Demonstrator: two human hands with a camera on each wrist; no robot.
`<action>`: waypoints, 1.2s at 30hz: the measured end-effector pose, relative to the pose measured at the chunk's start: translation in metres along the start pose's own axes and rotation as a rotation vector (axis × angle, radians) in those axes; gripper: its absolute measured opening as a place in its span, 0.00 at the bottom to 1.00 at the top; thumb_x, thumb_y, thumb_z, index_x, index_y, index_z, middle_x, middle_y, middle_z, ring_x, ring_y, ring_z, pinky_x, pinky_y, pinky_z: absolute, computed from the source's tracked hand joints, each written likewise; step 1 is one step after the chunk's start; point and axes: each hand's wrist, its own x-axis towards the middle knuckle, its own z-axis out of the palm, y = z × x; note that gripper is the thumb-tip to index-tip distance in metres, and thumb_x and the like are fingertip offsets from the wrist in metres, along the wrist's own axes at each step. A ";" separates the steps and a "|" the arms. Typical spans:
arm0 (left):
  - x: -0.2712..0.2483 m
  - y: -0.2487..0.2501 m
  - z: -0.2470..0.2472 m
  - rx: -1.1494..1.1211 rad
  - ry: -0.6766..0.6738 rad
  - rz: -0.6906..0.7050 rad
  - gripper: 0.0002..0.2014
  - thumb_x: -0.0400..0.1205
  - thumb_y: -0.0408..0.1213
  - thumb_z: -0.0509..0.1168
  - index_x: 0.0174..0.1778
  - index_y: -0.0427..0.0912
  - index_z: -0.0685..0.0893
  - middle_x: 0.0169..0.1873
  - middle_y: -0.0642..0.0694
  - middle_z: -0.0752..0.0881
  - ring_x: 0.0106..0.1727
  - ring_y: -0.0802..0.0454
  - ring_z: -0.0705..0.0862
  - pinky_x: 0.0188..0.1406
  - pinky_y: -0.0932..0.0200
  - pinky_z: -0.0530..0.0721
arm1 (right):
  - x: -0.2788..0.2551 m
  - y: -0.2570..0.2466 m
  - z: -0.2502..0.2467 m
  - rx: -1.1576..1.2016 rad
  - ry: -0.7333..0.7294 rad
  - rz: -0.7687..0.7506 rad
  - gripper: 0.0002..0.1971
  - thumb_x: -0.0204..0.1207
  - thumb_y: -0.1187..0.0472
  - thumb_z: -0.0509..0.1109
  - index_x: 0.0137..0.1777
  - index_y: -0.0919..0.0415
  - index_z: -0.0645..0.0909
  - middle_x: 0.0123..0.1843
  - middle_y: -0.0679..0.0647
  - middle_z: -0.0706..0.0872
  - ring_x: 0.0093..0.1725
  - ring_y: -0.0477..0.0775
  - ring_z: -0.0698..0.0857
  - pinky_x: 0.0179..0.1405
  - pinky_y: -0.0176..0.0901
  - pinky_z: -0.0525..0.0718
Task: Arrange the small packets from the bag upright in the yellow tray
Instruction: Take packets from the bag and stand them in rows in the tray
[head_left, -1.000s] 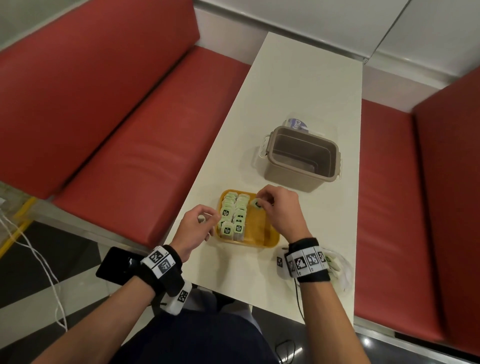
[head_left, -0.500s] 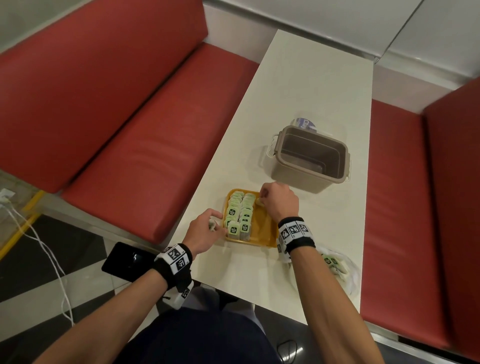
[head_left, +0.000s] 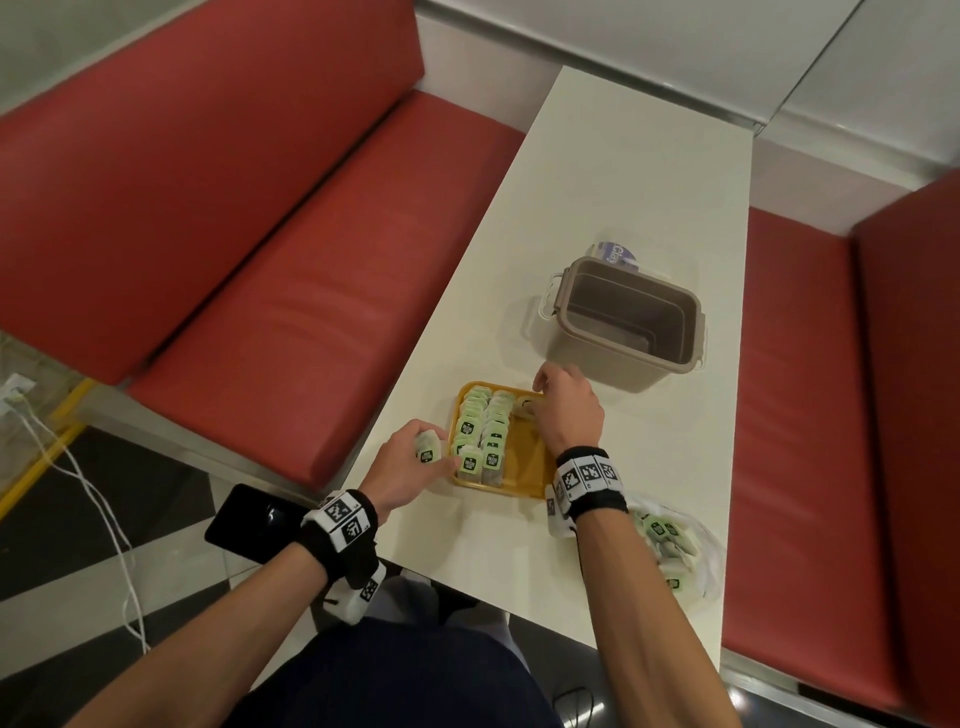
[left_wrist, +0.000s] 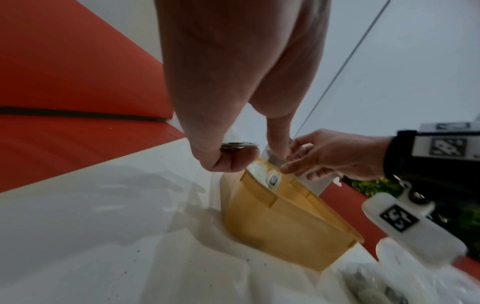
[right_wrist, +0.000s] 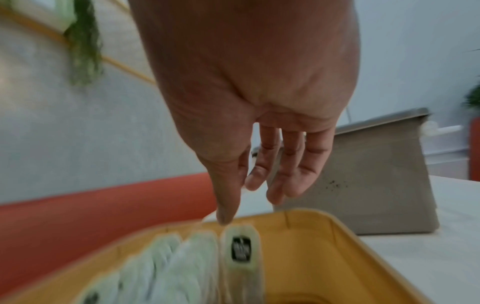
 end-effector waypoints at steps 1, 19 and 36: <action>-0.001 0.001 -0.002 -0.044 -0.008 0.007 0.20 0.76 0.50 0.86 0.60 0.56 0.87 0.59 0.48 0.87 0.51 0.49 0.87 0.48 0.50 0.90 | -0.003 0.001 -0.004 0.046 0.018 0.016 0.12 0.79 0.58 0.83 0.53 0.49 0.81 0.54 0.49 0.85 0.49 0.56 0.85 0.43 0.48 0.83; -0.024 0.063 0.001 -0.535 -0.018 0.132 0.14 0.87 0.34 0.75 0.68 0.38 0.88 0.58 0.35 0.94 0.59 0.42 0.93 0.62 0.46 0.93 | -0.099 -0.039 -0.050 0.873 -0.173 -0.001 0.10 0.81 0.59 0.81 0.55 0.48 0.83 0.48 0.48 0.92 0.47 0.49 0.93 0.52 0.60 0.94; -0.030 0.066 0.022 -0.472 -0.235 0.123 0.22 0.79 0.34 0.84 0.68 0.41 0.89 0.58 0.32 0.94 0.58 0.38 0.92 0.69 0.37 0.86 | -0.088 -0.033 -0.088 0.793 0.004 -0.215 0.15 0.79 0.50 0.86 0.63 0.46 0.89 0.52 0.43 0.91 0.53 0.47 0.92 0.53 0.38 0.91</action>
